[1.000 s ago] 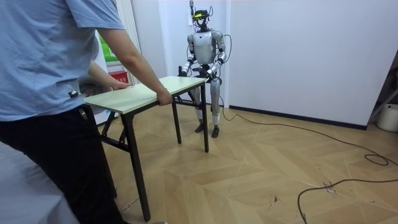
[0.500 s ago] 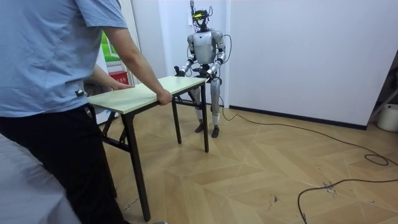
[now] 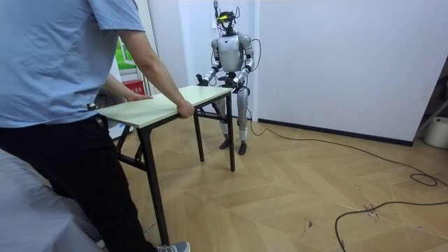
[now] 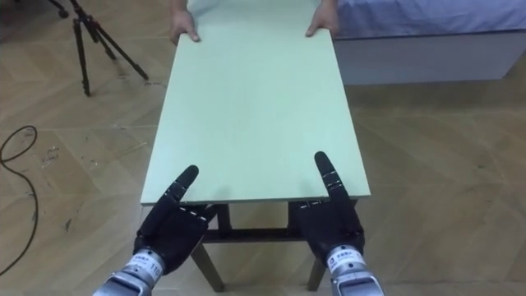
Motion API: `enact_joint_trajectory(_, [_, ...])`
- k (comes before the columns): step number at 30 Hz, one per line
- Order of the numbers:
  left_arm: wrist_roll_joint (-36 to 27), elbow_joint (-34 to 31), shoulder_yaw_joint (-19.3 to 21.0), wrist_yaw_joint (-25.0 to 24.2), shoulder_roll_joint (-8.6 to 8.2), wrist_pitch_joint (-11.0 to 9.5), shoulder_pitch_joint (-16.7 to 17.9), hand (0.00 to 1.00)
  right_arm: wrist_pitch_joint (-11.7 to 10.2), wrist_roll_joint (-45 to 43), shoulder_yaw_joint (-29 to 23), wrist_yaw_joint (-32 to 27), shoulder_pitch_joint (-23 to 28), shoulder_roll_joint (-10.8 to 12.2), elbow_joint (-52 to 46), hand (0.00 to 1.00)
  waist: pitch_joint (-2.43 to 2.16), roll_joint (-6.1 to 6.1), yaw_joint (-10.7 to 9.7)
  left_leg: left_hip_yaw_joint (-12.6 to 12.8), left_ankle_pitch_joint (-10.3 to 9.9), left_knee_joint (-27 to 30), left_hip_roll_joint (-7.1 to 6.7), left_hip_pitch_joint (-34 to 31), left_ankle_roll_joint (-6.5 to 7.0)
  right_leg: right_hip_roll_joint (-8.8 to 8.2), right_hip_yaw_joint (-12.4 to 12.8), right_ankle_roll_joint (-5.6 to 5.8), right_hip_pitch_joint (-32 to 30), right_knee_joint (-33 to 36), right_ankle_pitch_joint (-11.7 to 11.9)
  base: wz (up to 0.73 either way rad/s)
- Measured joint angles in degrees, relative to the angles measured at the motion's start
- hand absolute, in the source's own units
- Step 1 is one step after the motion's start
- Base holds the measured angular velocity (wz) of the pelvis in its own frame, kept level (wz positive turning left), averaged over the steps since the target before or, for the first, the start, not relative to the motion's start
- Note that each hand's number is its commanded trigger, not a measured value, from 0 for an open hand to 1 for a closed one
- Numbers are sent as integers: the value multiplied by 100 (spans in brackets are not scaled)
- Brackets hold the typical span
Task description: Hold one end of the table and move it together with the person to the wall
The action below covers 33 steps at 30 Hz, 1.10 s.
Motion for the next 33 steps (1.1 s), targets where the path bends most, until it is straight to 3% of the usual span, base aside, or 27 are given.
enact_joint_trajectory(7, [-75,35,8,548,-45,20,-27,100,50,-5,-3,-345,-8,50,166,100,0,-6,-3,-7,0,-61,-2,-4,0,3,11,-1,2,-1,0,1])
enact_joint_trajectory(9, [-127,51,-7,560,-61,44,-21,100,56,-6,-8,-405,4,43,249,100,-1,-8,6,-157,0,-74,-7,2,0,10,3,0,-46,41,0,6])
enact_joint_trajectory(11, [-152,52,-37,561,-52,63,-4,100,59,-18,-6,-422,38,31,250,100,1,3,83,-654,30,-148,26,72,-3,58,7,-10,-251,426,-35,-22])
enact_joint_trajectory(12, [-150,-5,-70,554,-18,21,70,100,78,-52,25,-437,67,65,260,100,0,32,185,-1277,40,-203,127,130,-16,270,206,-159,-532,438,-144,-57])
enact_joint_trajectory(13, [-207,-82,-56,509,57,-35,158,100,75,-113,76,-483,33,141,262,100,16,60,230,-1556,52,-201,226,108,-60,486,389,-451,-826,-130,149,-52])
enact_joint_trajectory(14, [-235,-103,-46,501,73,-34,184,100,62,-126,91,-482,35,166,260,100,16,55,248,-1613,49,-205,235,107,-98,510,379,-462,-965,-316,613,0])
enact_joint_trajectory(15, [-261,-38,-34,516,18,-38,224,100,52,-110,115,-475,73,156,272,100,16,105,195,-1589,60,-286,282,209,-281,463,169,-505,-1000,-92,975,51])
enact_joint_trajectory(16, [-260,17,-34,577,-21,-56,229,100,-17,-106,177,-479,109,174,316,100,46,55,72,-1257,200,-446,306,310,-503,408,93,-510,-883,-80,970,63])
enact_joint_trajectory(18, [-259,12,-24,599,0,-58,178,100,-99,-104,198,-478,100,205,320,100,59,29,-18,-922,259,-596,336,311,-464,410,83,-479,-871,-110,927,40])
enact_joint_trajectory(19, [-258,14,-24,618,4,-78,103,100,-115,-83,191,-491,52,230,329,100,89,-27,2,-888,264,-592,317,283,-426,403,91,-468,-896,-111,903,11])
enact_joint_trajectory(22, [-277,53,-21,648,-60,-110,62,100,-94,-64,153,-555,-9,225,352,100,74,-64,-1,-876,225,-531,224,205,-282,380,98,-460,-942,-98,811,0])
enact_joint_trajectory(33, [-260,120,-35,648,-62,-107,32,100,-77,-71,134,-495,11,198,376,100,42,-35,-47,-837,225,-448,209,232,-281,342,26,-453,-879,6,708,4])
